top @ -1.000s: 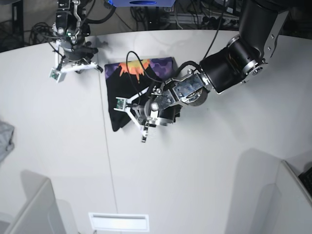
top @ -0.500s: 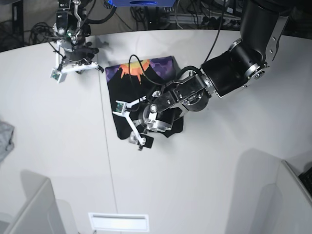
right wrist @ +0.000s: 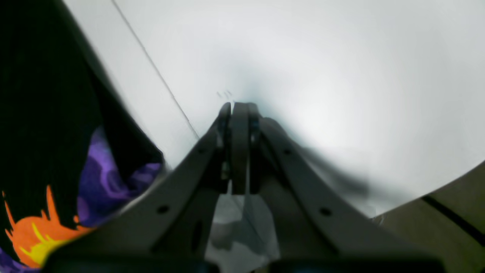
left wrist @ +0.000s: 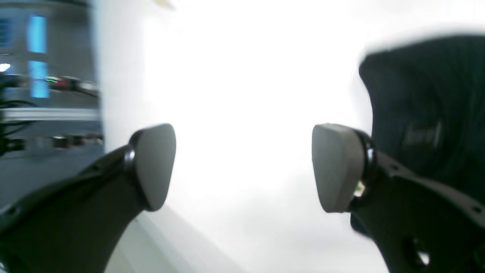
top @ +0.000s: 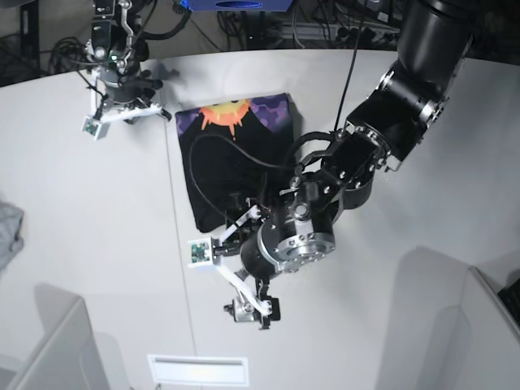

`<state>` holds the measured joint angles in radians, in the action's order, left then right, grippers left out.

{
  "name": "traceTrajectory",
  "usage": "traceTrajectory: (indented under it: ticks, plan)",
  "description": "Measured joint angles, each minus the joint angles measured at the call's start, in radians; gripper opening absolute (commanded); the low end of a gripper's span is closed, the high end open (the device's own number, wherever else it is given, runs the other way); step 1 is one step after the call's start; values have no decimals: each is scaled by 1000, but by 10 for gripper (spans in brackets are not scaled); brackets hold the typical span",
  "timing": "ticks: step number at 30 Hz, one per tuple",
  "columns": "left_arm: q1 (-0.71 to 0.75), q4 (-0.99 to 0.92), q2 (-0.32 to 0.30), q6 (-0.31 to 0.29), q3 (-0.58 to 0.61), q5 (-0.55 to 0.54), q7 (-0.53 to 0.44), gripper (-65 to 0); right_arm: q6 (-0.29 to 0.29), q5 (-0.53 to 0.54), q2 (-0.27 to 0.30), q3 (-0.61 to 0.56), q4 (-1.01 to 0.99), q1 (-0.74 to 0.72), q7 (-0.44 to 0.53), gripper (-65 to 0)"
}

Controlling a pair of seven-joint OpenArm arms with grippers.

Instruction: Fold the T-shirt properly

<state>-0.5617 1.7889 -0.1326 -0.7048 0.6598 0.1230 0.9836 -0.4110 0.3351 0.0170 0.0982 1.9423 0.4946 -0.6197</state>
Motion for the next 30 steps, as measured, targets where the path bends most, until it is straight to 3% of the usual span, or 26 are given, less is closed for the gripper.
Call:
traceTrajectory:
  ticks: [2, 4, 7, 9, 11, 19, 25, 30]
  plan:
    - [45, 87, 0, -2, -66, -4, 32, -123, 0, -2, 19, 2, 0, 4, 2, -650]
    - [113, 160, -9, 0, -155, 5, 34, -186, 0, 0, 46, -1, 2, 9, -1, -650]
    - [233, 190, -55, 0, -270, 12, 50, -425, 0, 0, 79, 0, 28, 15, -1, -650]
    - [309, 185, -72, 0, -343, 16, 52, -637, 56, -4, 104, 0, 50, 29, 0, -650]
    - [375, 188, -75, 2, -432, 11, 16, -650, 111, -1, 117, 0, 52, 38, 8, -650]
    - [777, 186, -98, 1, -781, 20, -439, -650, 286, -1, 170, 6, 52, 153, 162, -650]
    - [1052, 185, -87, -2, -937, 13, -702, -650, 392, -2, 221, 8, 52, 241, 316, -650]
    - [1236, 179, -53, 2, -1015, -14, -816, -650, 399, -6, 316, 10, 51, 340, 502, -650]
